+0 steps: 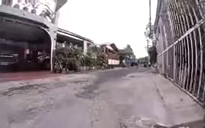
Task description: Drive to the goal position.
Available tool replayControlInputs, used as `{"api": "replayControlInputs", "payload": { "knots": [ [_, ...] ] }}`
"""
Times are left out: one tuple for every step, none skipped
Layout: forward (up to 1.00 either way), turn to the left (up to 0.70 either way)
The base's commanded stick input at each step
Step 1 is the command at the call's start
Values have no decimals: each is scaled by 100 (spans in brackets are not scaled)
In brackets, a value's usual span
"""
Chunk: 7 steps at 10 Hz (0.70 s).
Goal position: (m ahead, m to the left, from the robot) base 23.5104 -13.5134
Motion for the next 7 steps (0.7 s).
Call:
{"api": "replayControlInputs", "payload": {
  "knots": [
    [70,0],
    [70,0],
    [70,0],
    [70,0],
    [70,0],
    [70,0],
    [70,0]
  ]
}}
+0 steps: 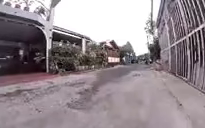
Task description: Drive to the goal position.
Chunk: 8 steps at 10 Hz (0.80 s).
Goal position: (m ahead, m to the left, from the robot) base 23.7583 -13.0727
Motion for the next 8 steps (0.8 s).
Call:
{"api": "replayControlInputs", "payload": {
  "knots": [
    [70,0],
    [70,0],
    [70,0],
    [70,0],
    [70,0],
    [70,0],
    [70,0],
    [70,0]
  ]
}}
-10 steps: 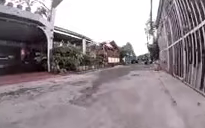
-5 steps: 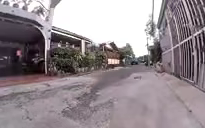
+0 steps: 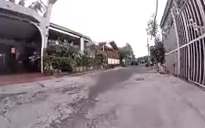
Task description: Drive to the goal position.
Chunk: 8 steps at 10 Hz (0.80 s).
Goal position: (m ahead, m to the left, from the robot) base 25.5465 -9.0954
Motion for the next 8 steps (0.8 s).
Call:
{"api": "replayControlInputs", "payload": {
  "knots": [
    [70,0],
    [70,-16],
    [70,-35],
    [70,-35],
    [70,-35],
    [70,-35],
    [70,-35],
    [70,-35]
  ]
}}
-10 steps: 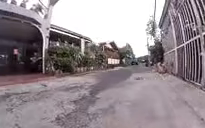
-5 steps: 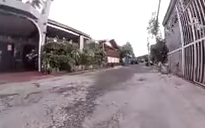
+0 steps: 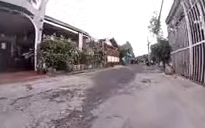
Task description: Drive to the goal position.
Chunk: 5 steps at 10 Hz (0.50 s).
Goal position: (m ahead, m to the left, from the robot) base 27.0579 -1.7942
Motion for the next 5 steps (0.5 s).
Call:
{"api": "replayControlInputs", "payload": {
  "knots": [
    [70,-35],
    [70,-35],
    [70,-29],
    [70,-4],
    [70,0]
  ]
}}
